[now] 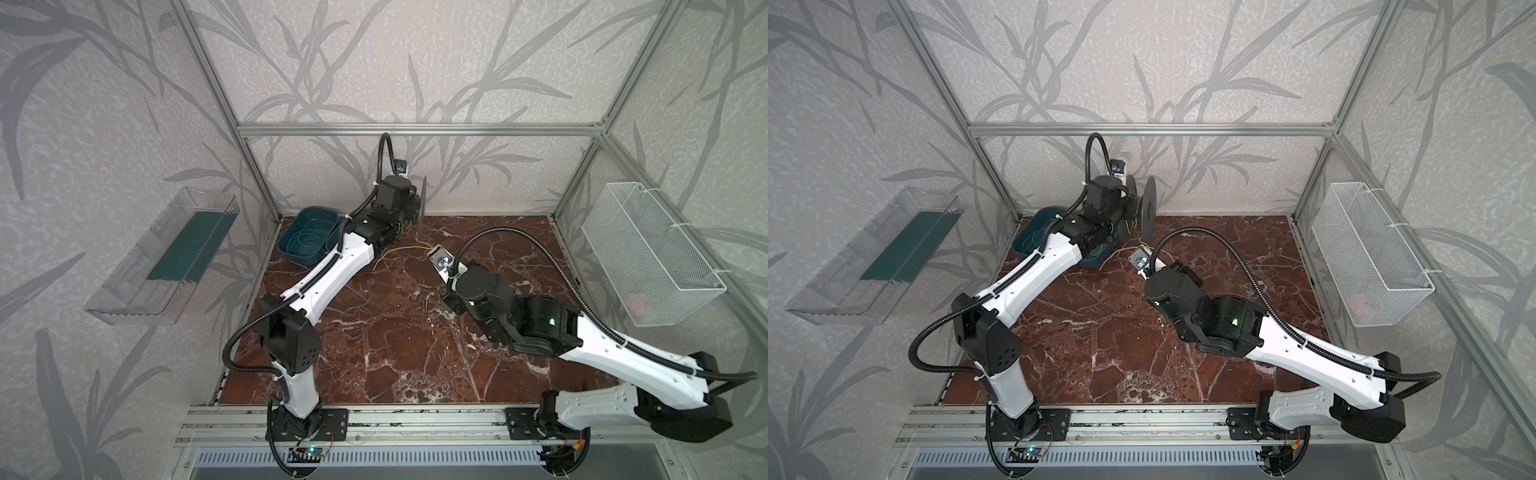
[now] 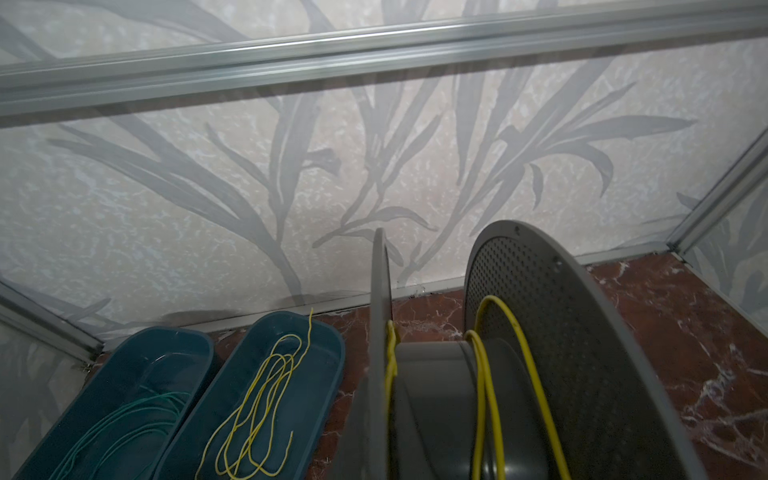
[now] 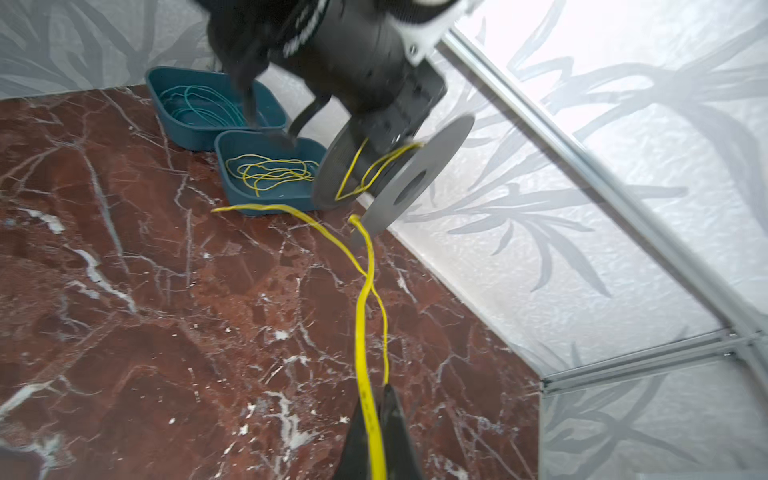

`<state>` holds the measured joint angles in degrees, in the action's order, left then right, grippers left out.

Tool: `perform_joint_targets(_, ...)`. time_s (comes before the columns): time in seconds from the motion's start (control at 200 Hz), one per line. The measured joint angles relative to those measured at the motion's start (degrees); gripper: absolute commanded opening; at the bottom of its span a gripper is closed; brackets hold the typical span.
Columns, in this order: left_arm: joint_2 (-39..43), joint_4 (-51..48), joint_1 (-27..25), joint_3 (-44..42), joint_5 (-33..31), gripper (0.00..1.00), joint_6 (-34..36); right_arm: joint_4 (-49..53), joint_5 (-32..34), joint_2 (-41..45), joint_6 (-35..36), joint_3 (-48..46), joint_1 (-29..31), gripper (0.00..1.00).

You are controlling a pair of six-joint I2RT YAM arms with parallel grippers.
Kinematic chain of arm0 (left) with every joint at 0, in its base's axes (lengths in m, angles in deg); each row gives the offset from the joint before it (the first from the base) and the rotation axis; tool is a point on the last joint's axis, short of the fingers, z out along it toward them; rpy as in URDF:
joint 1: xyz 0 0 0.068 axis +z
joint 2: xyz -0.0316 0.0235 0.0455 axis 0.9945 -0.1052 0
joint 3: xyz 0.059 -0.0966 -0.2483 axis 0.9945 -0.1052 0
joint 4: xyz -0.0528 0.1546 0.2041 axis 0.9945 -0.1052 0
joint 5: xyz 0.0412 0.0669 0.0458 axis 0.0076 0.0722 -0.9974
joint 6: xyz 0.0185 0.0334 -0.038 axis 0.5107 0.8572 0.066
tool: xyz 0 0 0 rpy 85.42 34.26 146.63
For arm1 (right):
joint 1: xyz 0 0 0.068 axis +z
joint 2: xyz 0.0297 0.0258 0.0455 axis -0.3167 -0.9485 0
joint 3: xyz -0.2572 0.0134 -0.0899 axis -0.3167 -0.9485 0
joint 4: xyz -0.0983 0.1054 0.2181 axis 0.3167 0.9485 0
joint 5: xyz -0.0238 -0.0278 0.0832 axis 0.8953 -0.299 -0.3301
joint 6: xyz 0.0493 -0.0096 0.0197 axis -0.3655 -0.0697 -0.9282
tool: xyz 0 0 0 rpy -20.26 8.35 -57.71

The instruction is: Wrap the cables

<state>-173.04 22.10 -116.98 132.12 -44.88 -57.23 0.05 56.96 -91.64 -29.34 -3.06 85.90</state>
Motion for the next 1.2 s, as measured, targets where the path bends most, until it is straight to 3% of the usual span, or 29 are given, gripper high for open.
perform_joint_targets(0.29, 13.73, 8.76, -5.29, -22.56, -1.55, 0.0, 12.92, 2.82, 0.48, -4.63, 14.82, 12.55, -12.72, 0.0)
perform_joint_targets(0.41, 23.82, 11.65, -7.8, -31.41, -2.19, 0.0, 19.76, 3.58, -2.71, -8.17, 16.74, 18.14, -18.88, 0.0)
perform_joint_targets(0.6, 37.4, 8.37, -11.58, -39.32, 0.0, 0.0, 26.99, 3.37, -9.35, -11.43, 17.38, 19.02, -26.1, 0.0)
perform_joint_targets(0.875, 44.87, 1.79, -19.54, -40.65, 2.58, 0.0, 29.0, 7.3, -28.0, -22.69, 11.87, 20.96, -37.83, 0.0)
perform_joint_targets(1.199, 46.31, -6.47, -19.61, -35.78, 4.87, 0.0, 26.05, 8.83, -48.13, -29.33, 1.44, 17.25, -41.68, 0.0)
